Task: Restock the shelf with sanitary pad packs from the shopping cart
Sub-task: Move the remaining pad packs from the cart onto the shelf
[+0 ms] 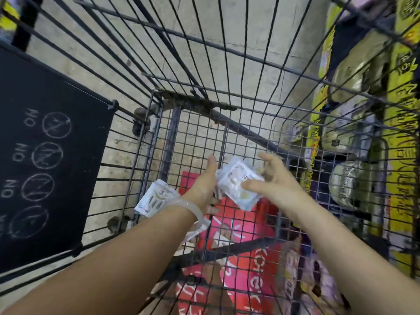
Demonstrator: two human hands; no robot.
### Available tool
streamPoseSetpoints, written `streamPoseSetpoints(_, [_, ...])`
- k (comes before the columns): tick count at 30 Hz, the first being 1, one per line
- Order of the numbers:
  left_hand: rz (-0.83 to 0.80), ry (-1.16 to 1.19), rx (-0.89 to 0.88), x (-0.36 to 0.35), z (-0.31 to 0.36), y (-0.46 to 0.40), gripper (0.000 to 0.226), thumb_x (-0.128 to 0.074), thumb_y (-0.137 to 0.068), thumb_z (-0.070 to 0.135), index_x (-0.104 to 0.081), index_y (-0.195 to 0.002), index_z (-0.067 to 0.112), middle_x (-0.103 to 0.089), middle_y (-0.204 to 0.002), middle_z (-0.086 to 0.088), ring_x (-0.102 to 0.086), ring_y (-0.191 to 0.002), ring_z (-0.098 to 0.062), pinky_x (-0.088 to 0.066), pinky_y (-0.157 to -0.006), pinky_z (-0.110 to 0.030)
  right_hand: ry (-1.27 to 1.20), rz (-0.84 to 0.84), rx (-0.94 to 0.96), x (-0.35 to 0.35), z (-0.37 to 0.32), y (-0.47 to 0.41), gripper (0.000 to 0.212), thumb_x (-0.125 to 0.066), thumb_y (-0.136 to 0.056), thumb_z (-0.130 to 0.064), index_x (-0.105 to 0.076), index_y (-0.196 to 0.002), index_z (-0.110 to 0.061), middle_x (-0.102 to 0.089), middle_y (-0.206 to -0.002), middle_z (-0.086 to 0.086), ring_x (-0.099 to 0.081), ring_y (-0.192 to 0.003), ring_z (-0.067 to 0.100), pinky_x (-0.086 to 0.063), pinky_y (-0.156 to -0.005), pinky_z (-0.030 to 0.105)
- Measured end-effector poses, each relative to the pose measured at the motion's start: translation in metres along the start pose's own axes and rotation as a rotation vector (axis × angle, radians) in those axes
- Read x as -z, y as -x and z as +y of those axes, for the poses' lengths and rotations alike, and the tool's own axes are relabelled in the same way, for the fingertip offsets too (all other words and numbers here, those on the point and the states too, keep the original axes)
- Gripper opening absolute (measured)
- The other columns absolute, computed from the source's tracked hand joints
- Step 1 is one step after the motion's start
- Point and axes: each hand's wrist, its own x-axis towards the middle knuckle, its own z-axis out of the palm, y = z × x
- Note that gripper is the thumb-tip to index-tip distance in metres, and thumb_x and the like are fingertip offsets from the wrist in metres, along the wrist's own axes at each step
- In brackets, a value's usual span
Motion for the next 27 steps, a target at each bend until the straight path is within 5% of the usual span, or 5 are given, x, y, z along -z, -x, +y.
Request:
streamPoseSetpoints(3, [-0.018, -0.002, -0.058, 0.003, 0.006, 0.007, 0.086, -0.015, -0.082, 0.079, -0.062, -0.125, 0.021, -0.064, -0.123, -0.012, -0.060, -0.109, -0.032, -0.048, -0.087, -0.040, 0.265, -0.137, 0.091, 0.003, -0.026, -0.005, 0.061, -0.075, -0.074, -0.003, -0.047, -0.127, -0.015, -0.054, -0.120, 0.008, -0.059, -0.098, 0.025, -0.048, -0.065, 0.019])
streamPoseSetpoints(9, [-0.129, -0.177, -0.137, 0.004, -0.001, 0.013, 0.044, -0.038, -0.087, 0.068, -0.057, -0.110, 0.035, -0.060, -0.107, 0.007, -0.055, -0.105, -0.016, -0.043, -0.102, -0.046, 0.300, -0.059, 0.049, -0.011, -0.022, -0.024, 0.074, -0.083, -0.067, -0.018, -0.046, -0.132, -0.017, -0.047, -0.135, 0.007, -0.055, -0.108, 0.017, -0.051, -0.087, 0.030])
streamPoseSetpoints(13, [-0.153, -0.318, -0.257, 0.005, -0.005, 0.007, 0.028, -0.033, -0.100, 0.047, -0.056, -0.098, 0.031, -0.063, -0.087, 0.014, -0.058, -0.073, 0.013, -0.046, -0.073, -0.003, 0.306, -0.071, -0.168, -0.005, -0.007, -0.017, 0.093, -0.075, -0.074, -0.037, -0.021, -0.147, -0.014, -0.026, -0.153, 0.006, -0.032, -0.137, 0.022, -0.032, -0.110, 0.039])
streamPoseSetpoints(18, [-0.141, -0.510, -0.220, -0.002, 0.000, 0.012, 0.072, -0.026, -0.085, 0.075, -0.057, -0.128, 0.026, -0.061, -0.119, 0.004, -0.055, -0.111, -0.014, -0.035, -0.101, -0.027, -0.100, -0.342, -0.338, -0.008, 0.009, -0.005, 0.014, -0.057, -0.092, -0.022, -0.057, -0.105, -0.024, -0.062, -0.113, -0.007, -0.048, -0.123, 0.014, -0.026, -0.113, 0.038])
streamPoseSetpoints(27, [-0.245, -0.445, -0.259, -0.005, 0.016, 0.042, 0.073, -0.051, -0.079, 0.067, -0.056, -0.127, 0.012, -0.069, -0.114, 0.004, -0.064, -0.102, -0.004, -0.043, -0.102, -0.019, -0.374, -0.243, -0.163, 0.008, -0.008, 0.017, 0.026, -0.042, -0.097, -0.027, -0.064, -0.098, -0.014, -0.073, -0.089, -0.005, -0.066, -0.089, 0.005, -0.044, -0.095, 0.020])
